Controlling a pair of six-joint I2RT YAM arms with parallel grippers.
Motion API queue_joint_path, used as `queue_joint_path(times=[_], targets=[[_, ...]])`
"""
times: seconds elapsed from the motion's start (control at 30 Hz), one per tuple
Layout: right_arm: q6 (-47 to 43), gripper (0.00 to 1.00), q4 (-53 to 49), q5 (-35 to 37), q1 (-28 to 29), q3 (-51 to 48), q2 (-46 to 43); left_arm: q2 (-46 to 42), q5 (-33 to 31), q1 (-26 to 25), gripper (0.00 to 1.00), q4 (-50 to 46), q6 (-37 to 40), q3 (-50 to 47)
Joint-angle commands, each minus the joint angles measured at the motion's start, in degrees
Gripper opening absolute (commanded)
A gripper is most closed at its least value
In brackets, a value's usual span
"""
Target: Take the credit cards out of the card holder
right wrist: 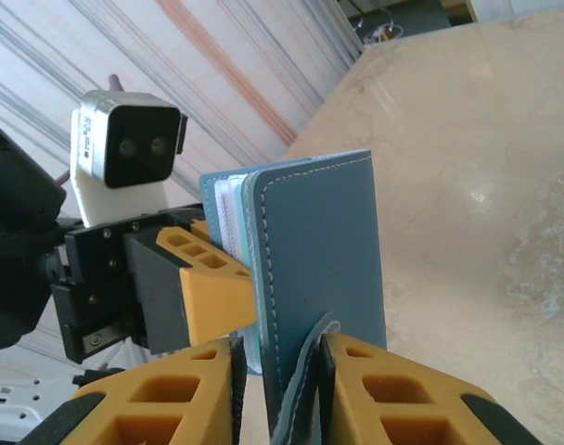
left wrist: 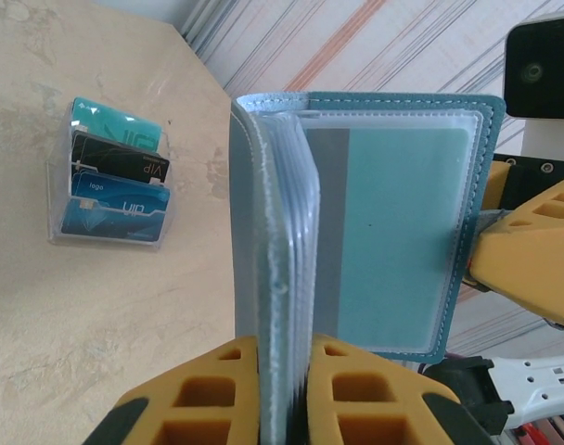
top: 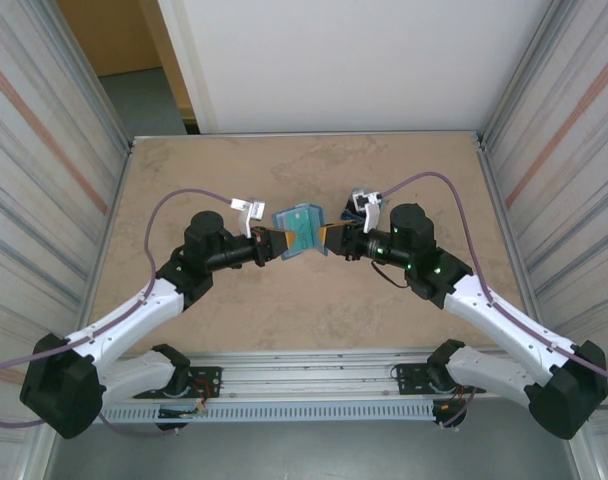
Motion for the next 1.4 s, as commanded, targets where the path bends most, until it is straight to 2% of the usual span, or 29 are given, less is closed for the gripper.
queue_joint_path(times=[0.0, 0.5, 0.73, 0.93, 1.1, 1.37], targets=[[0.18, 0.27, 1.15, 0.04, -0.20, -0.50, -1.80, -1.80, 1.63, 0.27, 0.00, 2.24, 0.50, -0.03], [0.08, 0.19, 1.22, 0.25, -0.27, -0.34, -0.46, -2.18, 3.04, 0.30, 0.00, 3.00, 0.05, -0.27], [0.08, 0.19, 0.22, 1.71, -0.33, -0.05, -0.46, -1.91, 3.57, 0.26, 0.00, 3.48, -0.01, -0.26], [-0.40, 0.27, -1.96, 3.62, -0.22, 0.62, 2.13, -1.90, 4.26, 0.21, 0.00, 3.92, 0.07, -0.22], [-0.88, 0.28, -2.54, 4.07, -0.26, 1.03, 2.97, -1.92, 4.51, 0.20, 0.00, 3.83, 0.30, -0.17], [-1.15, 0.37, -2.80, 3.87, -0.27, 1.41, 2.85, -1.82, 3.12, 0.25, 0.00, 2.93, 0.56, -0.18]])
